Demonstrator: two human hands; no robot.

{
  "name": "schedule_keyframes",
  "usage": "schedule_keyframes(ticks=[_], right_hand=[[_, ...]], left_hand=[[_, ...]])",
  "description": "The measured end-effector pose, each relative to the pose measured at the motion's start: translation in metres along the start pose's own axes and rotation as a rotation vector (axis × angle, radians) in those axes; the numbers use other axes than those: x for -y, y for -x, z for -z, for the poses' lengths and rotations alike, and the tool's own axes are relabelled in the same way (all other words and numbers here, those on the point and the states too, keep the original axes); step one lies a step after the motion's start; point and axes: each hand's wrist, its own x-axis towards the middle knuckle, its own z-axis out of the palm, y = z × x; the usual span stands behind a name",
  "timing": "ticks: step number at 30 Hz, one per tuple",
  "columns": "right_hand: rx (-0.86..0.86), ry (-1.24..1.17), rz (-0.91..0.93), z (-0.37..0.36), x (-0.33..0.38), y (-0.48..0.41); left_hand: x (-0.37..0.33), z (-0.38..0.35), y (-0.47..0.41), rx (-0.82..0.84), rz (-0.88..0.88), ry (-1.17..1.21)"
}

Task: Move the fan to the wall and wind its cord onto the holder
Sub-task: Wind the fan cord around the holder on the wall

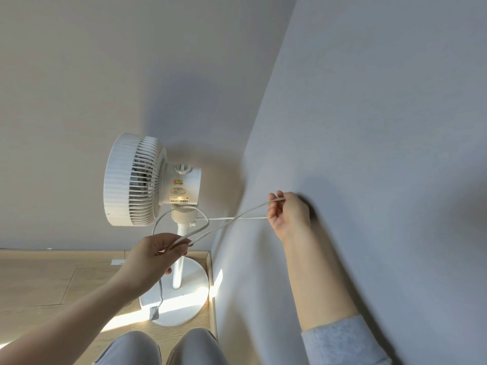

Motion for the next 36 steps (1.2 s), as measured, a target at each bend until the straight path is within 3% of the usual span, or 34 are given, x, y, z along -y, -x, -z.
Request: schedule_keyframes(ticks=[7,17,27,30,36], right_hand=[[0.062,0.049,0.046,0.033,-0.005,0.033],[-0.111,-0.091,0.166,0.036,-0.022,0.047],[-0.104,0.092,0.272,0.035,-0.027,0.042],[-0.144,0.146,0.341,0.039,-0.031,0.043],[-0.258,0.233,0.534,0.038,-0.039,0.045]], left_hand=[[-0.005,-0.008,0.007,0.043,-0.01,0.021],[-0.013,-0.013,0.015,0.065,-0.027,0.016],[-0.001,-0.016,-0.003,0.038,0.012,0.012],[-0.002,-0.016,-0.023,-0.06,0.027,-0.051],[-0.008,-0.022,-0.048,-0.048,0.029,-0.033]])
